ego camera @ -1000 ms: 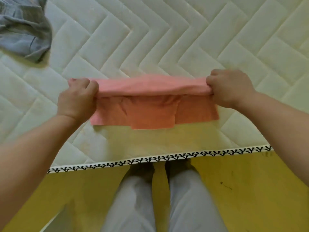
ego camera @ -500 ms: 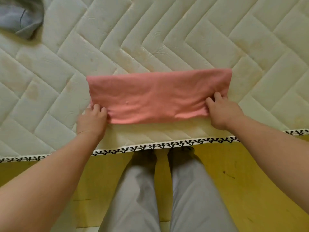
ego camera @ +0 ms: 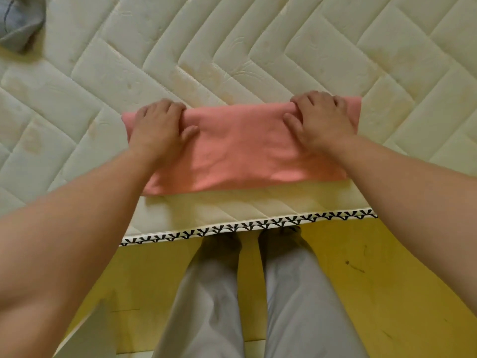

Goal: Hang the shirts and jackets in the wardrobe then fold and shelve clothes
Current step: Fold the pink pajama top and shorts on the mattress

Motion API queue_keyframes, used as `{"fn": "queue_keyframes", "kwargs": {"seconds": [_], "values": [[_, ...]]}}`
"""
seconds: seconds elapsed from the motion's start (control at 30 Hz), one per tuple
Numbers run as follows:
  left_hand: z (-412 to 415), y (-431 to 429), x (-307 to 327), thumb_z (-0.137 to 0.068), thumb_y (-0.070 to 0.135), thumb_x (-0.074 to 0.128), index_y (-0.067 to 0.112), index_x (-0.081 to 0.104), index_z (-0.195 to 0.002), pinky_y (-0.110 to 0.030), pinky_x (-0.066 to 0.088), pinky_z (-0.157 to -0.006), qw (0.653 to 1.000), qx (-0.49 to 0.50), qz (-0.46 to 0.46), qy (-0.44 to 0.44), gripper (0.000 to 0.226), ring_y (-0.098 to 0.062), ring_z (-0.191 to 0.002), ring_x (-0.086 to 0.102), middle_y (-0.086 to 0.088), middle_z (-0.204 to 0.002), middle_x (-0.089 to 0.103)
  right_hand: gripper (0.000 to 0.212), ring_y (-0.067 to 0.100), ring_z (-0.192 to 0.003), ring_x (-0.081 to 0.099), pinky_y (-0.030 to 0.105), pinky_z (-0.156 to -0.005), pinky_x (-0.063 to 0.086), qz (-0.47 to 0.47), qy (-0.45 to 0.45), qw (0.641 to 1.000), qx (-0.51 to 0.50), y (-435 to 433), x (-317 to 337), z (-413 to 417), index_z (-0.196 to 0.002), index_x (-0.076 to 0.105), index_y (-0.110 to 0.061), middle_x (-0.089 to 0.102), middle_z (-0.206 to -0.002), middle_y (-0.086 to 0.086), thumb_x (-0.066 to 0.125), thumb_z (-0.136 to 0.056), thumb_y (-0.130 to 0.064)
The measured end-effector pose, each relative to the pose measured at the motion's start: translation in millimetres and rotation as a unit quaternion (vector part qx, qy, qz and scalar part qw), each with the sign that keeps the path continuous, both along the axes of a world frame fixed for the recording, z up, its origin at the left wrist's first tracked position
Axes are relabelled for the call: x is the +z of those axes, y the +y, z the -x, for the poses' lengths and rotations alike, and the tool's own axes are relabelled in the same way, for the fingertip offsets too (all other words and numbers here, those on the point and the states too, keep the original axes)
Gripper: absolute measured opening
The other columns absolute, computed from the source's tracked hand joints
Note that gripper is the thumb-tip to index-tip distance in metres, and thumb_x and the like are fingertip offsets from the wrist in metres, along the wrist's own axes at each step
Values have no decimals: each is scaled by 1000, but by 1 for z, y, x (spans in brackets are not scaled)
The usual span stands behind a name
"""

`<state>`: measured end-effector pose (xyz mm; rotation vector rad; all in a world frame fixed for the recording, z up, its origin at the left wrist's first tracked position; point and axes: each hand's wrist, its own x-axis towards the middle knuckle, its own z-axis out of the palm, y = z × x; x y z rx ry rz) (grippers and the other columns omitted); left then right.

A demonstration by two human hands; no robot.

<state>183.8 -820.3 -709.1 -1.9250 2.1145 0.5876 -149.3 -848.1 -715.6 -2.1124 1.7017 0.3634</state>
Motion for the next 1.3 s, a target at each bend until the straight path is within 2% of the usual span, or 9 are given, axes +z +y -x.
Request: {"fn": "queue_keyframes", "kwargs": {"seconds": [0.17,0.27,0.43,0.63,0.8,0.93,1.1,1.2,1.3], "values": [[-35,-40,2,-64,58,84,23,59,-110,-42,48,-79,981,-58,-182,-44,63,-36,-92,58,-8,-101,68,71,31,-104,54,46,-87,33,-112,89,983,118,-41,3,30,-111,56,-26,59,-106,6,61,-67,-82],[-39,-51,7,-64,51,87,29,52,-76,-36,45,-69,967,-96,-225,-77,43,-28,-77,53,5,-73,56,54,29,-85,57,33,-73,41,-213,130,956,152,-65,17,22,-94,62,-23,66,-94,5,79,-65,-65],[-36,-60,33,-67,32,87,27,44,-70,-33,37,-62,969,-111,-208,-80,42,-24,-70,48,6,-68,49,35,26,-82,55,29,-72,41,-246,158,941,170,-84,45,10,-96,62,-21,57,-83,-1,84,-70,-30],[-62,-74,111,-70,6,69,17,48,-80,-36,40,-53,993,-97,47,-57,25,-33,-69,52,-7,-78,52,19,21,-65,54,32,-57,44,-101,87,987,94,-113,117,24,-73,53,-23,59,-75,-1,71,-72,-18],[-66,-59,135,-71,-14,56,0,59,-92,-41,35,-55,946,-186,255,-73,26,-42,-73,54,-23,-78,52,24,37,-85,50,38,-64,31,167,66,975,128,-100,138,31,-93,57,-7,54,-91,16,57,-73,6],[-64,-28,98,-77,-6,42,6,61,-86,-43,40,-64,912,-239,321,-86,25,-39,-69,57,-18,-74,51,19,44,-92,53,46,-69,35,189,72,969,143,-61,97,31,-95,59,3,56,-96,29,52,-77,7],[-51,28,18,-82,5,46,6,67,-87,-40,44,-59,934,-269,217,-97,22,-34,-66,59,-19,-82,63,31,37,-112,50,45,-88,36,57,126,979,148,1,19,39,-119,55,-8,54,-119,18,41,-92,-11],[-35,51,2,-89,23,34,8,63,-99,-45,40,-74,974,-155,96,-134,34,-38,-85,59,-18,-101,63,36,36,-113,46,44,-94,36,-14,122,990,74,16,2,37,-118,52,-13,49,-119,15,51,-83,-16],[-8,53,8,-81,28,50,13,58,-101,-48,32,-90,986,-16,19,-164,27,-35,-103,54,-15,-112,59,28,37,-109,50,44,-88,39,-44,22,998,-45,6,11,34,-104,61,-14,54,-112,14,57,-78,-23]]}}
